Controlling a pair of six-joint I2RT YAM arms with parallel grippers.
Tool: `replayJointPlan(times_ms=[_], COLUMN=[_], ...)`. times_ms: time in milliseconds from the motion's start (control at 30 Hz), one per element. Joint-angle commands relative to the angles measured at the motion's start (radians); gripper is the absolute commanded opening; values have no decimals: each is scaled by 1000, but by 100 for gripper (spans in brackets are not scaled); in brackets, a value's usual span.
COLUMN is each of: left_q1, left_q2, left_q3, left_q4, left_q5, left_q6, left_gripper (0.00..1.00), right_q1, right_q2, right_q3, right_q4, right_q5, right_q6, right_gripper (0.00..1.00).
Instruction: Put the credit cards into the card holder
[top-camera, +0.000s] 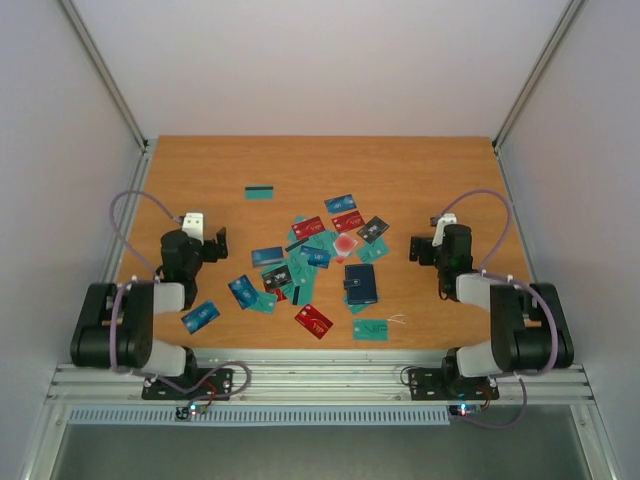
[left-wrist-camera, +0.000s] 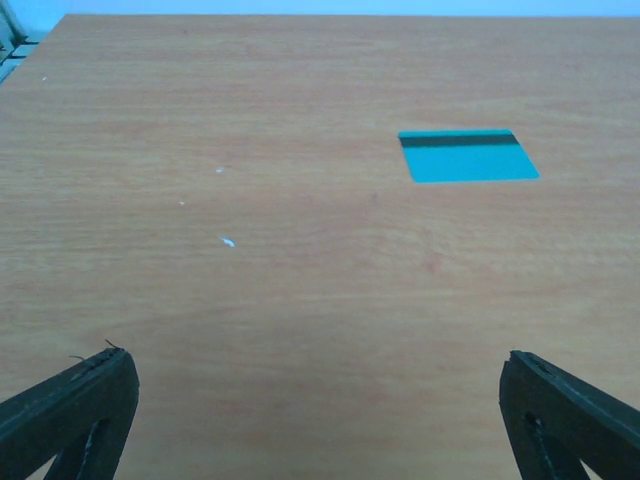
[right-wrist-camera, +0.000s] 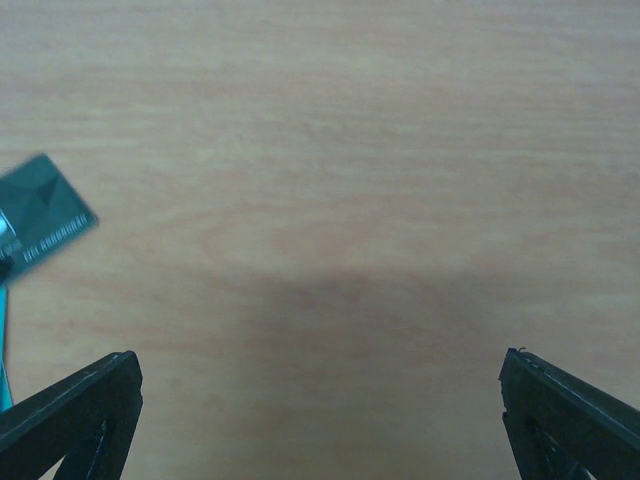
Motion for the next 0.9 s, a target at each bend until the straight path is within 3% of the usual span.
replayJointPlan(times_ms=[0, 33, 67, 100, 133, 400, 867], left_q1=[66, 79, 84, 86, 86, 62, 51], left_q2=[203, 214, 190, 177, 193, 195, 193], left_q3=[1, 0, 16, 33, 39, 82, 83], left_q4=[430, 482, 429, 352, 367, 285, 281], left_q5=[104, 137, 161, 173, 180, 123, 100], left_q6=[-65, -76, -80, -74, -68, -49, -46], left_gripper=[99, 99, 99, 100, 99, 100, 99], right_q1=[-66, -79, -87, -94, -99, -101, -101], right_q2=[137, 186, 236, 229, 210, 222, 222], right_q3=[34, 25, -3, -15, 4, -3, -3], right_q4=[394, 451, 568, 579, 501, 538, 540], right_q5=[-132, -151, -166, -199, -220, -221, -221], right_q6=[9, 17, 20, 16, 8, 12, 12], right_gripper=[99, 98, 98, 99, 98, 98, 99])
